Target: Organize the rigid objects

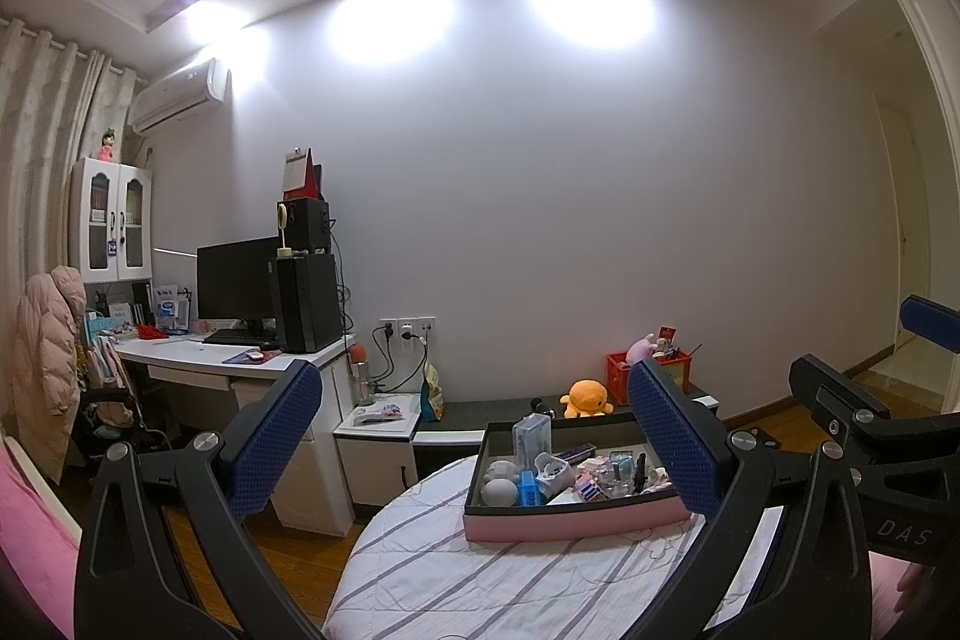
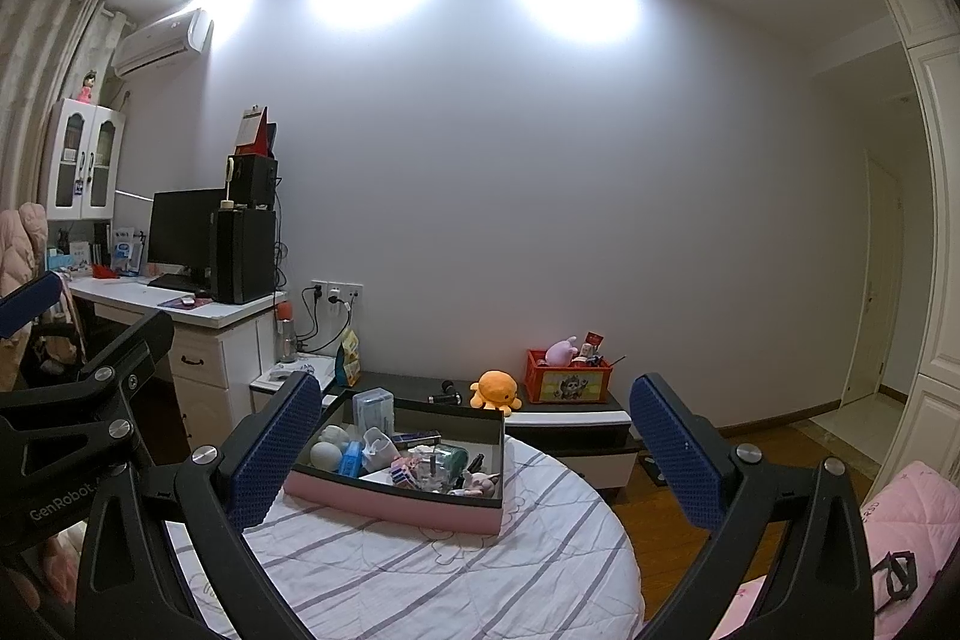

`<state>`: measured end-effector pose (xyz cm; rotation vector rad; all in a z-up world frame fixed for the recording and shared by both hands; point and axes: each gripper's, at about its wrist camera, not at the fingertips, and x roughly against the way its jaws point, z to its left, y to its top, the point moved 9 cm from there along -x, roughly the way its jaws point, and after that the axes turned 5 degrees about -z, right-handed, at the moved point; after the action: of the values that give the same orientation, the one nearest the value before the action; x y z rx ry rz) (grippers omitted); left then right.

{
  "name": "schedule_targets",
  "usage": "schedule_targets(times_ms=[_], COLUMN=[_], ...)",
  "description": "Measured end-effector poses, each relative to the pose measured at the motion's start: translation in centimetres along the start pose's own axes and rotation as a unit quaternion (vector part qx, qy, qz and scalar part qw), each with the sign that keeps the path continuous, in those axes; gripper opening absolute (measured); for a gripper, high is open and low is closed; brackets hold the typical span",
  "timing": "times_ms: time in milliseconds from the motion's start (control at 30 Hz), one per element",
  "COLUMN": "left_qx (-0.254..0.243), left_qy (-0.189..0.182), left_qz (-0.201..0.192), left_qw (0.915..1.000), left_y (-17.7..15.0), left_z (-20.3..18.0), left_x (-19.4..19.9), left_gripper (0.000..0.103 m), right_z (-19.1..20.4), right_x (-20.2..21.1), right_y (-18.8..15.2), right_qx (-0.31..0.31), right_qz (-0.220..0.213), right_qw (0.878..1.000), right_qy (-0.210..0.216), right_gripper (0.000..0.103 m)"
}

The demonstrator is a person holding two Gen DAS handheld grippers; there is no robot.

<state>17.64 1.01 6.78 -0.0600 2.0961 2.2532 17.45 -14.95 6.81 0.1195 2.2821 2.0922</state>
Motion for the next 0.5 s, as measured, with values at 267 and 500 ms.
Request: schedule_targets(times_ms=[267, 500], left_qx=[0.000, -0.005], left_qy=[0.000, 0.007], left_qz=[0.001, -0.003], left_qw=[1.0000, 1.0000], left_y=[-0.03, -0.22], left_z=[-0.03, 0.26], left_x=[-0.07, 0.02], left_gripper=[0.103, 0.103], right_z=[0.05, 0.02], right_x=[-0.05, -0.25], right_y=[0.04, -0.17], right_qx=[0.001, 0.000], right_qz=[0.001, 0.005], right_qw=[1.000, 1.000], right_qy=[0.000, 0.000], right_gripper=[0.103, 0.103])
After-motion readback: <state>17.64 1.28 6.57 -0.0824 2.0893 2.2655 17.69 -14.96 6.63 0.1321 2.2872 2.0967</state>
